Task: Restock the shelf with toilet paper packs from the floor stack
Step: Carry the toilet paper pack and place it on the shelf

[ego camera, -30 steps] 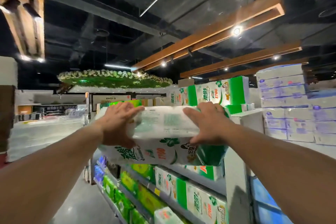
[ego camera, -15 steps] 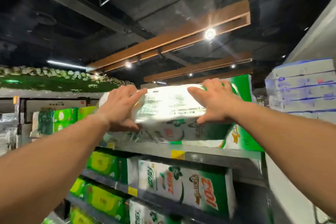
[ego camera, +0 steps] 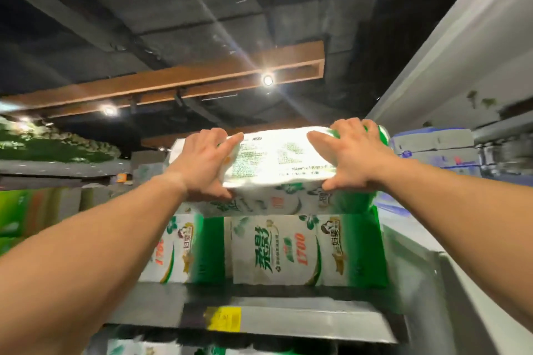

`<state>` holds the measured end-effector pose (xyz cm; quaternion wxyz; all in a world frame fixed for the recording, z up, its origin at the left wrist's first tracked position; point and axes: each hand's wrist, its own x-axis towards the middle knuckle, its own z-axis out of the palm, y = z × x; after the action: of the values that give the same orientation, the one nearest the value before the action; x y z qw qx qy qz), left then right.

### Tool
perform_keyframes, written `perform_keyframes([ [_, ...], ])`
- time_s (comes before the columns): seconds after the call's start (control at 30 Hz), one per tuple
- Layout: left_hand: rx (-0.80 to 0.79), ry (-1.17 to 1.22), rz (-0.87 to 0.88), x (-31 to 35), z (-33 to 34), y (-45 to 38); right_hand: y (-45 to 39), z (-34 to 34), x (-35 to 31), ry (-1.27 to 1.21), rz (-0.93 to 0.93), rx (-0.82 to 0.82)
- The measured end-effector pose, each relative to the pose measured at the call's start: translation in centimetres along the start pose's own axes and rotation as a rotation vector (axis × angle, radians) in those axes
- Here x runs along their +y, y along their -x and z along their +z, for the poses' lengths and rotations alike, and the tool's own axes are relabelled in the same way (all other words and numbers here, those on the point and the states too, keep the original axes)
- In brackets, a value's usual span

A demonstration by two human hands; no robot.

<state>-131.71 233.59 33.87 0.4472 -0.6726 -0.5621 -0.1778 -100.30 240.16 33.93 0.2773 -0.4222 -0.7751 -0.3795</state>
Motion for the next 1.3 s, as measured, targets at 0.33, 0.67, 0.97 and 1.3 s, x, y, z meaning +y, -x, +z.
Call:
perform_keyframes([
  [0.33,-0.016,0.194,0.123,-1.9,9.3,-12.1,-5.9,4.2,4.2,0.08,0.186,-0.148],
  [0.67,-0.289,0.412,-0.031,-3.4,11.5,-19.0,-13.9,7.4,4.8,0.144,0.287,-0.285],
  [0.97,-0.242,0.373,-0.117,-2.6,15.2,-20.6,-15.6,14.0,5.7,-0.073,0.347,-0.152],
  [1.3,-0.293,0.36,-0.163,-3.6,15.6,-22.3,-16.8,16.9,6.9,-0.111,0.293,-0.068],
])
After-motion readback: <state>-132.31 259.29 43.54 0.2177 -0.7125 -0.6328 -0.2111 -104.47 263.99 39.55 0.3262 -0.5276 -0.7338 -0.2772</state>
